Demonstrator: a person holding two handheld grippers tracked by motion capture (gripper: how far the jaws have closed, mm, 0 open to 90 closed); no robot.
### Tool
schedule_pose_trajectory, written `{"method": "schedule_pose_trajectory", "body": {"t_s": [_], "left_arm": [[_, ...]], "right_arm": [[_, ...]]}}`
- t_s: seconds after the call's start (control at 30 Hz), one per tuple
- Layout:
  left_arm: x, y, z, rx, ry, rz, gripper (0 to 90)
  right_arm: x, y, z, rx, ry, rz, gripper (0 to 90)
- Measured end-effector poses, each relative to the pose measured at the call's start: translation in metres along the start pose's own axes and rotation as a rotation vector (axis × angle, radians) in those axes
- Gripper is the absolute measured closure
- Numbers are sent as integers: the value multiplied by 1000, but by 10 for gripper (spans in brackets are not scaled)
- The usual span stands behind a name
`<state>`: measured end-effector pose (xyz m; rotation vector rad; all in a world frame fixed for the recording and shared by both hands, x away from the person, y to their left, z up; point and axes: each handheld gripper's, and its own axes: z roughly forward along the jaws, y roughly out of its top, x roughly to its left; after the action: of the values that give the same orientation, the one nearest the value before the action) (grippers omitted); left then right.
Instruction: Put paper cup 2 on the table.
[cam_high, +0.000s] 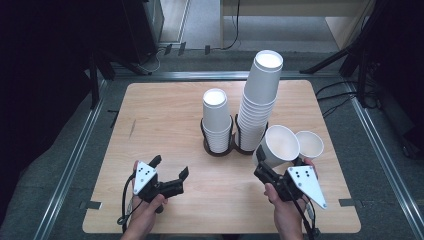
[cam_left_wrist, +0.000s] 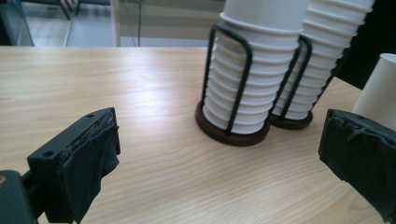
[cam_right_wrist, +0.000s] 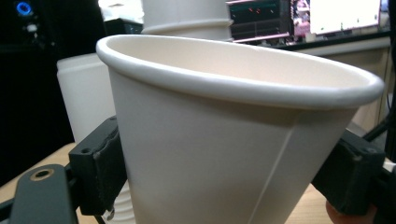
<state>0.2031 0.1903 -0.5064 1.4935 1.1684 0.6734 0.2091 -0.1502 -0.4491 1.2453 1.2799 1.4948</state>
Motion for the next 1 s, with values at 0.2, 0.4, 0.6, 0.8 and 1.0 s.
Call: {"method": "schedule_pose_trajectory", "body": {"t_s": [0.2,0.4,0.6,0.8,1.0], "left_arm": [[17,-7,-10,1,29,-8,0],[32,-13,-20,4,62,-15,0],[43,-18,-27,-1,103,-30,0],[54,-24,-33,15,133,-35,0],[64,-30,-39,26,160,-47,0]], "right_arm": [[1,-22,8,-4,17,-123,154],[3,-40,12,-19,61,-214,155],[0,-53,11,30,138,-280,158],[-3,-65,11,52,206,-310,159],[-7,-73,14,73,217,-306,158]]}}
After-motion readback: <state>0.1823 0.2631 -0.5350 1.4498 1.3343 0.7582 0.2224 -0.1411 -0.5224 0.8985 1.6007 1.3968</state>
